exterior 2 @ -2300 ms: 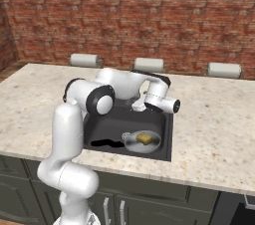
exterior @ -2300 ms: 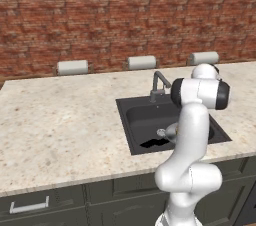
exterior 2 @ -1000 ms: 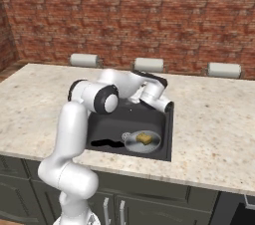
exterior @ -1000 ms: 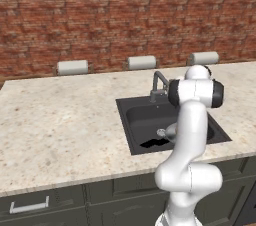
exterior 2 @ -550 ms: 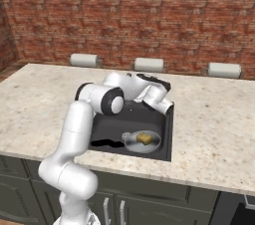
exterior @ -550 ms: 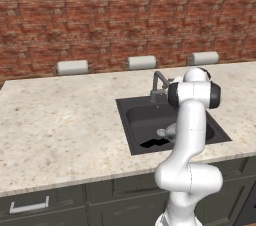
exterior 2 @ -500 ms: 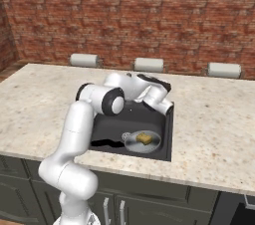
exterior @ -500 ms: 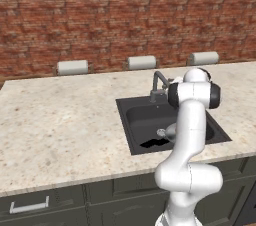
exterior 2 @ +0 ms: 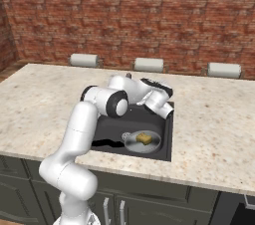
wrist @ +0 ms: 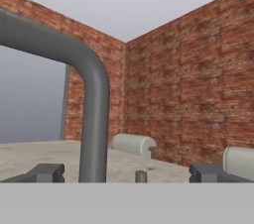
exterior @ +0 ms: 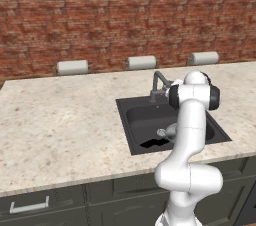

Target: Pick the pan and sponge and place them into the sink. Then turn on the water.

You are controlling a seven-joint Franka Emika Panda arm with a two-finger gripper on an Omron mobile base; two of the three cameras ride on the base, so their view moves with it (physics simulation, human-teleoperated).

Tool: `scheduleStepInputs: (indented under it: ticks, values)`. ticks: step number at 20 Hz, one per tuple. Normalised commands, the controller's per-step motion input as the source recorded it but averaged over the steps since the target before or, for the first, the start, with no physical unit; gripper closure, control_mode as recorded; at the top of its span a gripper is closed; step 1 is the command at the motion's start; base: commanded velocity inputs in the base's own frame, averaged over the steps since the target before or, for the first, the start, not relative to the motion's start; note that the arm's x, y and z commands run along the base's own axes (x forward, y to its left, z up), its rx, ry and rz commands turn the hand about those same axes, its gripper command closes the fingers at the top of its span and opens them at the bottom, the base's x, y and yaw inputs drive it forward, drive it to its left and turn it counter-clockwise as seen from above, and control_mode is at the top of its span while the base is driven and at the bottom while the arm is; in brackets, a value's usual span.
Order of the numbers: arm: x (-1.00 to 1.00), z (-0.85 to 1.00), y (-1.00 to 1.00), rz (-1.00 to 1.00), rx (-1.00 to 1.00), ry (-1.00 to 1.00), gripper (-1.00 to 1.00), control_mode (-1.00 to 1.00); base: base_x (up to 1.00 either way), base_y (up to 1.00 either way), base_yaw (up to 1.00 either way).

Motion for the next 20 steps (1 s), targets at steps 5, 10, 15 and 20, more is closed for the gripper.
scheduleStepInputs:
  ticks: [5, 10, 15, 20]
  values:
    - [0.02, -0.05, 0.00, -0.03, 0.00, 0.00, -1.00, -1.00, 0.00, 0.00, 0.00]
    - [0.13, 0.00, 0.03, -0.07, 0.00, 0.00, -1.00, -1.00, 0.00, 0.00, 0.00]
    - [0.19, -0.02, 0.14, -0.09, 0.00, 0.00, -1.00, -1.00, 0.00, 0.00, 0.00]
    - [0.15, -0.05, 0.04, -0.08, 0.00, 0.00, -1.00, -1.00, 0.00, 0.00, 0.00]
